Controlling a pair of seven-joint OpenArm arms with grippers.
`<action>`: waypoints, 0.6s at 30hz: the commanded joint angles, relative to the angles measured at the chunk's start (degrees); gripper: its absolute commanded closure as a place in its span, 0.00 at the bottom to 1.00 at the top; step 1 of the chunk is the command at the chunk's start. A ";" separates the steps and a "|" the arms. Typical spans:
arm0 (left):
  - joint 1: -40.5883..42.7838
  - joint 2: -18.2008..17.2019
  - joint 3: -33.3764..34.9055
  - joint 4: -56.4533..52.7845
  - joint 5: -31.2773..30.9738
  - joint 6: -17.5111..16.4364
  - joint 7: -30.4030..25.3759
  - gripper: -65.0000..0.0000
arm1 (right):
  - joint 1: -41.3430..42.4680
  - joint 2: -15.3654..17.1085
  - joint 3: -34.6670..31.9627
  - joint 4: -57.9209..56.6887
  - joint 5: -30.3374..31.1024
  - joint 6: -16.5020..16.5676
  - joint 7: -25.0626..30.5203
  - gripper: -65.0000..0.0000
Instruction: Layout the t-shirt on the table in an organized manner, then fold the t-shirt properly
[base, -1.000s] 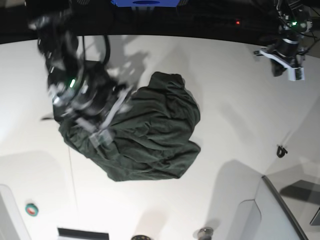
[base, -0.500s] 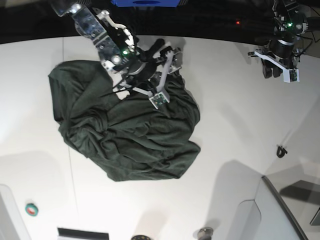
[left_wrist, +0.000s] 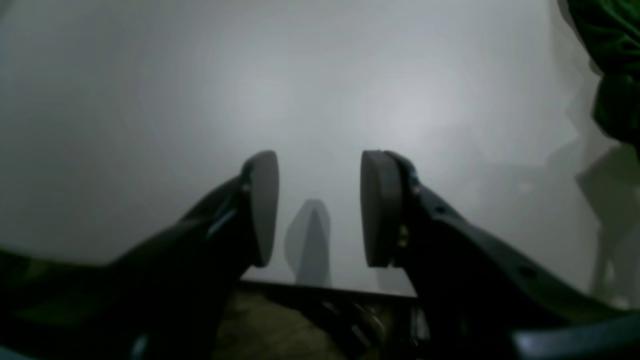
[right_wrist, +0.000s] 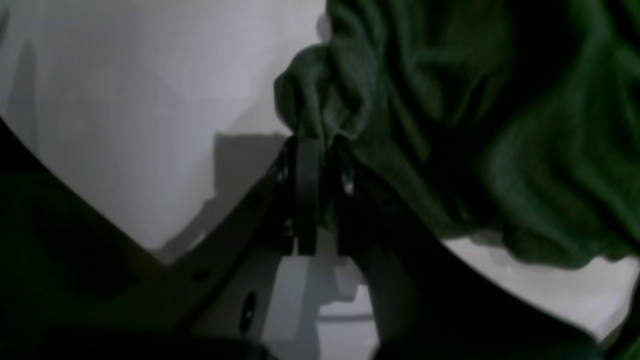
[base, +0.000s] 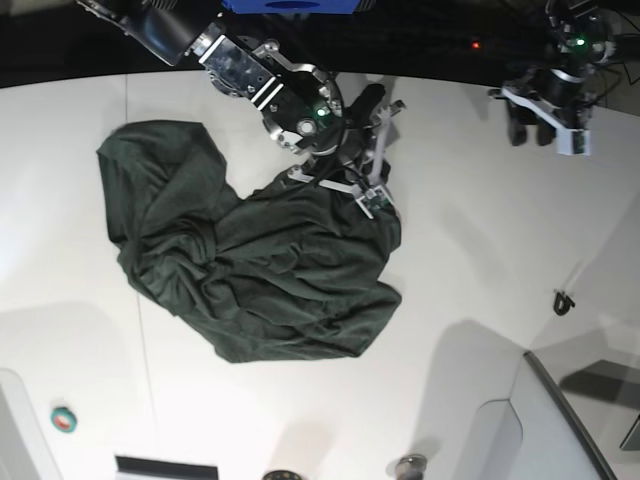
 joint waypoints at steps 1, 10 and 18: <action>0.21 -0.96 -1.81 0.98 -0.59 0.45 -1.24 0.60 | 2.04 -1.12 -1.84 0.85 0.30 0.00 1.03 0.93; 0.65 -2.28 -9.98 1.33 -0.59 0.37 -1.24 0.60 | 12.50 -6.13 -18.28 -1.53 0.56 0.00 1.29 0.93; 0.73 -2.10 -11.57 -0.51 -0.59 -1.74 -1.24 0.60 | 12.33 -4.46 -15.37 2.52 0.56 -4.48 -1.78 0.62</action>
